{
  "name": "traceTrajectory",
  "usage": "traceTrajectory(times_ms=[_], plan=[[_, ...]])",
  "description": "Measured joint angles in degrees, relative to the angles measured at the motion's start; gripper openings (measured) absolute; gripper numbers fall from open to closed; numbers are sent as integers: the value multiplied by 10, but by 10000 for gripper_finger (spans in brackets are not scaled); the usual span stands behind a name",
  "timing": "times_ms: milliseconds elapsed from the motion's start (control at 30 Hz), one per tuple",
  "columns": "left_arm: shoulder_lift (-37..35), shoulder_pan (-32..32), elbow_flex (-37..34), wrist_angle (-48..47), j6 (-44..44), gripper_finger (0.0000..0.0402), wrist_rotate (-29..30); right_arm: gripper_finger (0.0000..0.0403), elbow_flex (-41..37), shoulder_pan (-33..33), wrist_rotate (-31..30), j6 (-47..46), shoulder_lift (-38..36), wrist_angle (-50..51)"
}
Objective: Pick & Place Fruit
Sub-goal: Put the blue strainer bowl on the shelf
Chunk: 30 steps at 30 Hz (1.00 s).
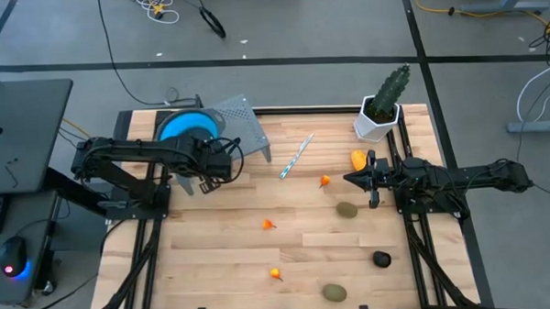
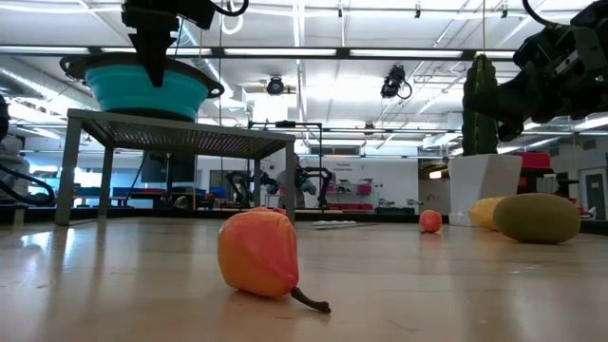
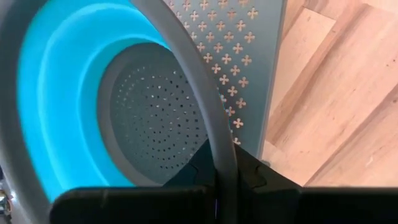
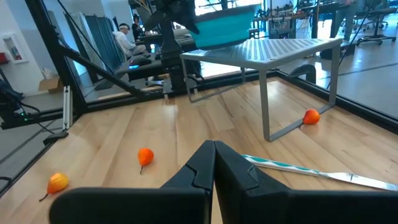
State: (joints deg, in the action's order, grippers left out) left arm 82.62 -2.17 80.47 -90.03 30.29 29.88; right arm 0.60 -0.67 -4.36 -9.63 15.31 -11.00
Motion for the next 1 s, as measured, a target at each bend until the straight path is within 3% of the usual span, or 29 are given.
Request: traceTrajectory(times_ms=[300,600,1000], plan=[[0,30,0,0,-19,35,-3,13,0,0,0,0,0,0],[0,37,0,0,-31,16,-36,13,0,0,0,0,0,0],[0,37,0,0,-2,143,-55,13,0,0,0,0,0,0]])
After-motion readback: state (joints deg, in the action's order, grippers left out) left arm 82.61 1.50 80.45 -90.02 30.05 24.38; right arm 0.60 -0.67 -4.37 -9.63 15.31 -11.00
